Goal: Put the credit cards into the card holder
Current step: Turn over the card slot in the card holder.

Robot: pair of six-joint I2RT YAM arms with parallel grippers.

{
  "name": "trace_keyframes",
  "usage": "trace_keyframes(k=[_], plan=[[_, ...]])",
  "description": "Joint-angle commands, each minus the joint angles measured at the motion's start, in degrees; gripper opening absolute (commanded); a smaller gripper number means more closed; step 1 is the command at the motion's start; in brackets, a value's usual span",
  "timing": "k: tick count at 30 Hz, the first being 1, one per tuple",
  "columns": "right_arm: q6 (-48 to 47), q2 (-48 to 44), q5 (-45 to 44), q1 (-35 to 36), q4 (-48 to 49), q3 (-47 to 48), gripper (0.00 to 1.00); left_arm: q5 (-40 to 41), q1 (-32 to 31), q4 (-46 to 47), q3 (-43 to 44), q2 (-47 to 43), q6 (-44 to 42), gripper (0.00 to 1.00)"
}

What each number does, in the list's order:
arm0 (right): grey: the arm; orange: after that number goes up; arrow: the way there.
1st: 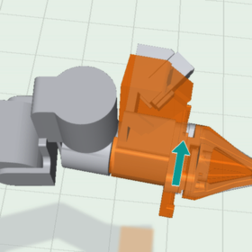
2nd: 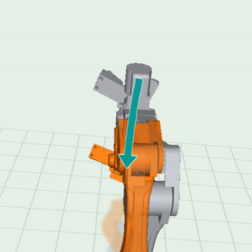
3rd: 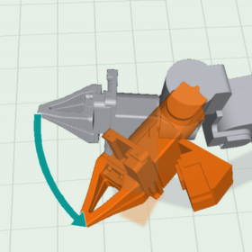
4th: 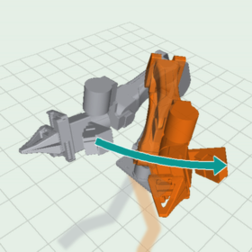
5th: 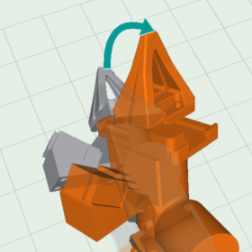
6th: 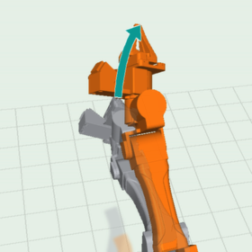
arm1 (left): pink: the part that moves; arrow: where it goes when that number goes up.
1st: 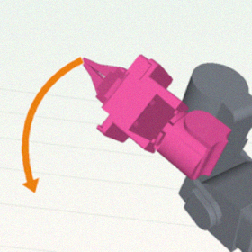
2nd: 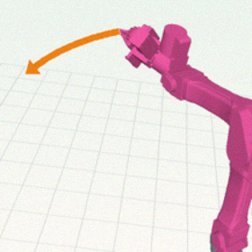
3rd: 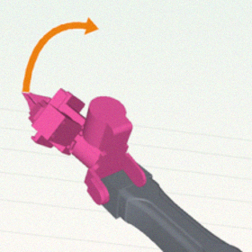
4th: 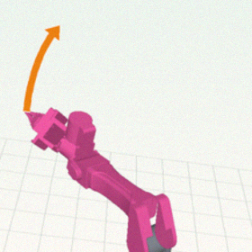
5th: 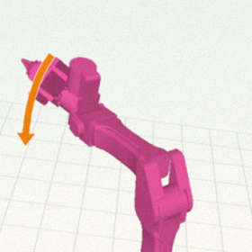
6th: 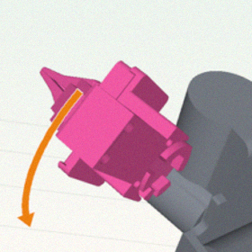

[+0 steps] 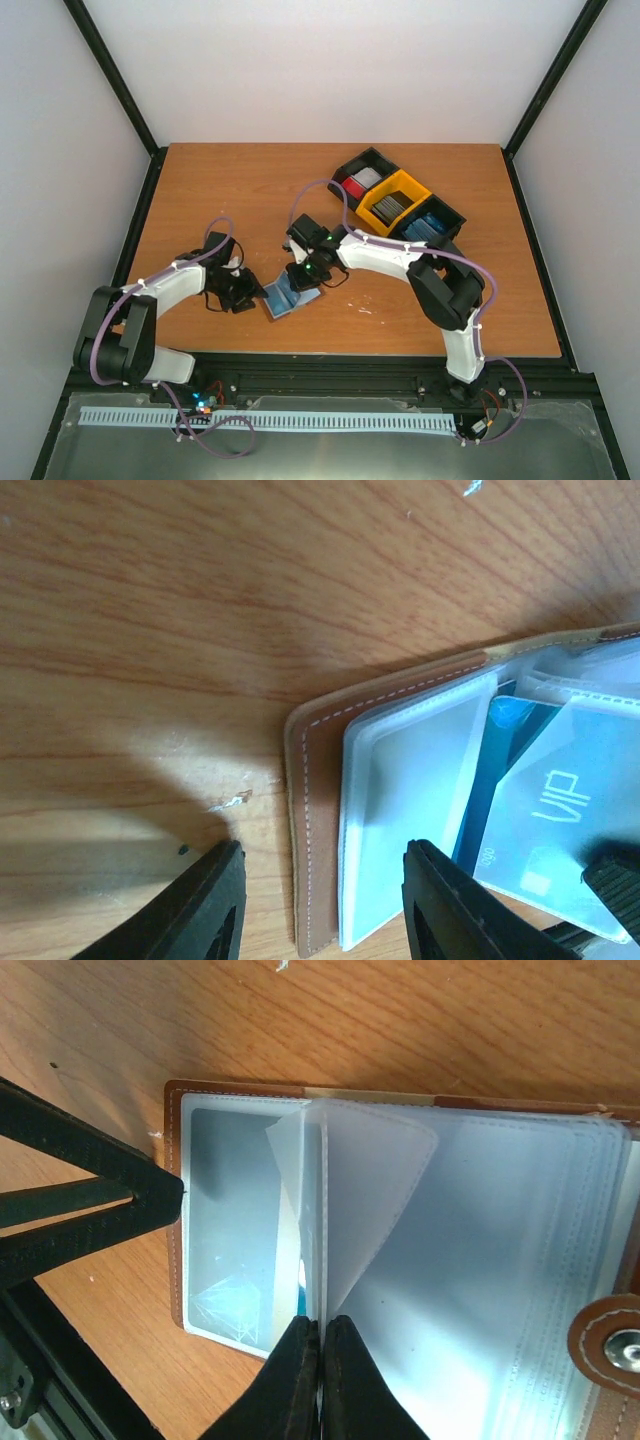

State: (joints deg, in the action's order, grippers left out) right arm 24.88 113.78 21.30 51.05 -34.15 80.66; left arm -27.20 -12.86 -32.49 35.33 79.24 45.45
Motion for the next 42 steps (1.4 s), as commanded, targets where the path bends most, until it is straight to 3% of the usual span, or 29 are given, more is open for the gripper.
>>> trace_keyframes(k=[1,11,18,22,27,36,42], plan=[[0.49,-3.02,-6.89,1.51,-0.85,0.67,0.03,0.83,0.28,0.72,1.38,1.56,-1.16,0.45],[3.14,-7.32,-12.82,1.95,4.72,-4.99,0.05,0.3,0.22,1.38,1.4,2.27,-0.83,0.45],[1.04,-4.67,-12.79,3.12,2.84,-2.68,0.09,0.04,0.21,1.55,1.85,2.47,-1.09,0.45],[-0.93,-3.65,-11.44,4.1,2.12,-1.66,0.25,0.12,0.29,1.42,2.23,2.6,-1.14,0.46],[-1.54,-5.14,-2.57,4.24,6.74,-3.56,0.41,0.26,0.26,1.46,2.5,2.66,-1.12,0.46],[0.65,-4.43,8.67,3.57,12.34,-5.45,0.43,8.02,0.31,-1.74,3.88,-2.05,1.62,0.46],[2.18,-10.46,-0.28,-0.22,11.82,-6.99,0.43,7.41,0.22,-0.19,4.71,-6.99,0.97,0.51]])
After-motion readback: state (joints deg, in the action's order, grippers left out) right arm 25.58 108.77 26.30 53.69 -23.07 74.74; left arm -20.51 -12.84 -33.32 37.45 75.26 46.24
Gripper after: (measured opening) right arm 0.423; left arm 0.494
